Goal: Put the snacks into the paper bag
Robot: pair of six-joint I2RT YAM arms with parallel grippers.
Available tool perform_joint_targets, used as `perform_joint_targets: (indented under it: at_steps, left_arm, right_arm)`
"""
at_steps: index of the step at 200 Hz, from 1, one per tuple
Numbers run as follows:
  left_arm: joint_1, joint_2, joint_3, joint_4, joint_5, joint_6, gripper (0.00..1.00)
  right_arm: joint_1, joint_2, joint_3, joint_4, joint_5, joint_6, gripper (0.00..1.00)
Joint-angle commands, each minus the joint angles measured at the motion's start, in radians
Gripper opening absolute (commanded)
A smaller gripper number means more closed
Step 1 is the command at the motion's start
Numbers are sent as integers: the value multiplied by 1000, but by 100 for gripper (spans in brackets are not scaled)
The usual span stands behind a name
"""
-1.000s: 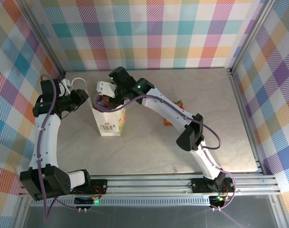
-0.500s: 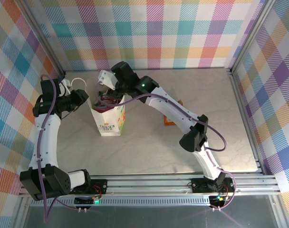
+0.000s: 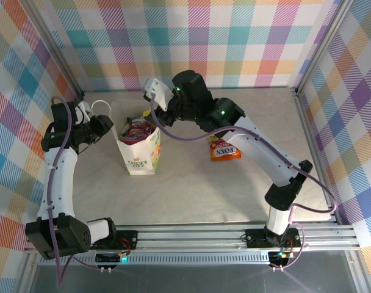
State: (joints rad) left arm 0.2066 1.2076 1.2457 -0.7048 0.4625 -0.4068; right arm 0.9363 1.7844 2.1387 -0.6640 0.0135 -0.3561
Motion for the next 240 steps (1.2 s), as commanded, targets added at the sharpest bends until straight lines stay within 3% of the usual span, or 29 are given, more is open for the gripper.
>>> perform_joint_targets:
  at_steps: [1,95,240]
  left_arm:
    - [11,-26,5,-15,17,6,33]
    - [11,-39,33,-50,18,17,33]
    - [11,-52,49,-73,28,18,34]
  right_arm:
    - [4,-80,-102,82,-9,31,61]
    - [-69,-407,-573,245,39,137,62]
    - [-322,-732,-1001,265,25,446,62]
